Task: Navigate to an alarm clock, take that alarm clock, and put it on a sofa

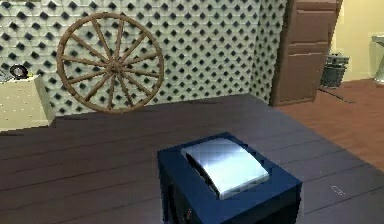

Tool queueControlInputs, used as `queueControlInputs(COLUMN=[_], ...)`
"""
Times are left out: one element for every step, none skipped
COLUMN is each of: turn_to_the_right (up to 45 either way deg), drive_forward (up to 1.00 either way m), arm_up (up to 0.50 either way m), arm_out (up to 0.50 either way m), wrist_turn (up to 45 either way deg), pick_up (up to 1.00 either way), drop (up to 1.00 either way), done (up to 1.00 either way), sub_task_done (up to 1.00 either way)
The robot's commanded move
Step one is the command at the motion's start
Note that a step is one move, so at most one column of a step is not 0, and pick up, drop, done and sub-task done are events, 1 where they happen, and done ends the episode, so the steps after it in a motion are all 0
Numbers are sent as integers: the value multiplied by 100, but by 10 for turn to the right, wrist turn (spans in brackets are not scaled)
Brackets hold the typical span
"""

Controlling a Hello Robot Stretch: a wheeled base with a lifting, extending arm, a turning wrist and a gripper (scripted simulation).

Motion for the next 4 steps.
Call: queueControlInputs(turn_to_the_right=[-60,0,-150,0], drive_forward=[0,15,0,45], arm_up=[0,0,0,0], arm_out=[0,0,0,0], wrist_turn=[0,0,0,0], pick_up=[0,0,0,0], drop=[0,0,0,0], done=[0,0,0,0], sub_task_done=[0,0,0,0])
